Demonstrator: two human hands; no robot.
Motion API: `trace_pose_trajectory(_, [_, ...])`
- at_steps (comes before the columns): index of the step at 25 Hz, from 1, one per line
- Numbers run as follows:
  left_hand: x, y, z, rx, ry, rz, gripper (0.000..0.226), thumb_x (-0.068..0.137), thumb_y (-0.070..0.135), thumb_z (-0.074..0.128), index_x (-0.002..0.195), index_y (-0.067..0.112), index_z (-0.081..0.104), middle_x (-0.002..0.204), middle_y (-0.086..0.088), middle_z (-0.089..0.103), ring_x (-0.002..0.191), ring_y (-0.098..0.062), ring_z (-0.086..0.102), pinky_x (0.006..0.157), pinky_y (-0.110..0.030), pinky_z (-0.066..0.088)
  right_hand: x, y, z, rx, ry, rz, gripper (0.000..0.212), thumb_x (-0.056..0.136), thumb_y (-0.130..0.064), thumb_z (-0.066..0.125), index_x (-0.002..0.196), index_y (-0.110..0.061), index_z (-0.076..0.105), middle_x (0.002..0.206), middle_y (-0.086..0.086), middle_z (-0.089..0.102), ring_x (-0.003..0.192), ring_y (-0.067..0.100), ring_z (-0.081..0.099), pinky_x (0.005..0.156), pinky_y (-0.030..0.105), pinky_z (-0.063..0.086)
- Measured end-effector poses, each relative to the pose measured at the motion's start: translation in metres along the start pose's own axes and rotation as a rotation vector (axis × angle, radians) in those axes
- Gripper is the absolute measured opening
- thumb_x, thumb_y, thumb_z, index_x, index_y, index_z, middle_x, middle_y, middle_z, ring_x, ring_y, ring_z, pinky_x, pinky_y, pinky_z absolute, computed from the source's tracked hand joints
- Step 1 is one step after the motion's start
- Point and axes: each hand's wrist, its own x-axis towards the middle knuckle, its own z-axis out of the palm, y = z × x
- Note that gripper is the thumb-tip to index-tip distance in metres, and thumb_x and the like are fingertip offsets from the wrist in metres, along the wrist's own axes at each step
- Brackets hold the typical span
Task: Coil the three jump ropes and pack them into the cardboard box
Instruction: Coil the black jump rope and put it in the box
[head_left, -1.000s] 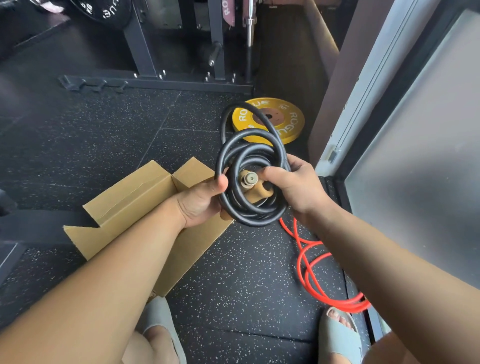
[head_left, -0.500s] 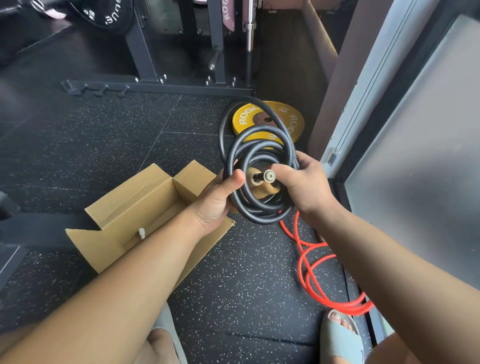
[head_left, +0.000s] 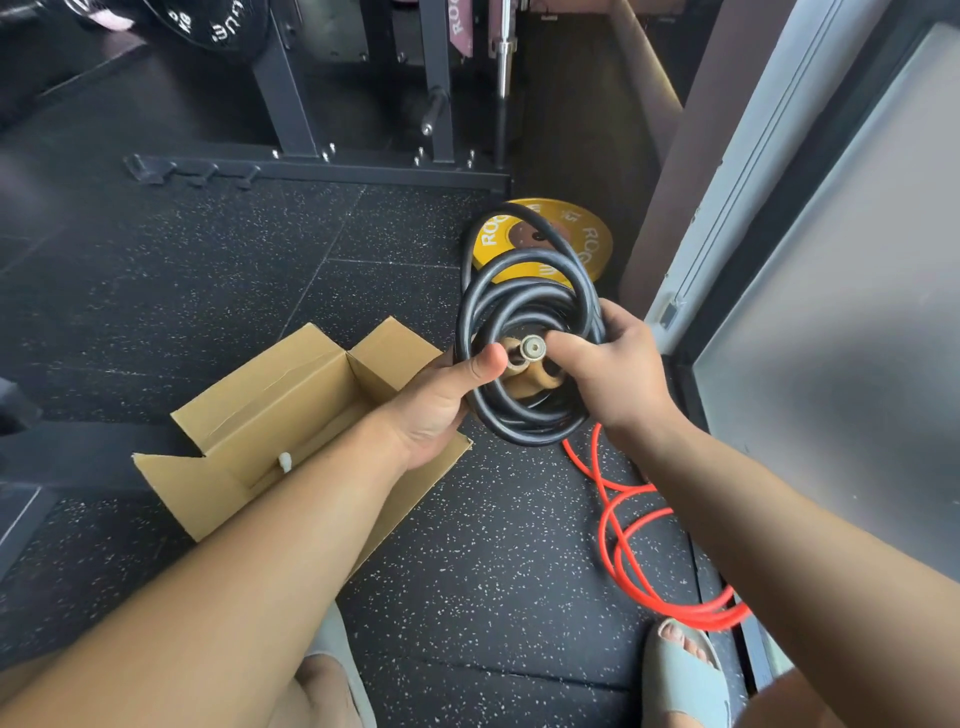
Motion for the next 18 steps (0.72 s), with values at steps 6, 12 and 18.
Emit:
trace_pose_trajectory(6, [-0.005, -0.005, 0.009, -0.002, 0.028, 0.088, 0.054, 0.053, 0.057, 0.089, 0.088, 0.016, 0.079, 0.093, -0.005, 0.075, 0.094, -0.018, 0.070, 0.087, -0.027, 0.052, -0.006, 0.002, 0.001, -0.036, 0.006, -0.001, 0.025, 0.064, -0.027, 0.072, 0.088, -0.020, 0.072, 0.083, 0.000, 0.076, 0.076, 0.015, 0.068, 0.083, 0.053, 0.059])
trace_pose_trajectory(12, [-0.002, -0.004, 0.007, 0.090, 0.119, 0.073, 0.025, 0.079, 0.016, 0.066, 0.096, -0.001, 0.070, 0.095, -0.014, 0.073, 0.094, -0.019, 0.069, 0.091, -0.030, 0.051, -0.008, -0.001, -0.001, -0.023, -0.017, -0.003, 0.023, 0.066, -0.025, 0.074, 0.088, -0.020, 0.073, 0.082, -0.002, 0.077, 0.077, 0.014, 0.070, 0.083, 0.048, 0.060])
trace_pose_trajectory(18, [-0.003, 0.016, 0.011, 0.096, -0.011, 0.175, 0.037, 0.078, 0.015, 0.071, 0.101, -0.012, 0.062, 0.096, -0.017, 0.067, 0.095, -0.026, 0.066, 0.088, -0.033, 0.053, 0.002, -0.008, -0.005, 0.017, -0.051, -0.007, 0.027, 0.067, -0.021, 0.074, 0.094, -0.017, 0.074, 0.090, 0.007, 0.077, 0.078, 0.015, 0.069, 0.087, 0.052, 0.059])
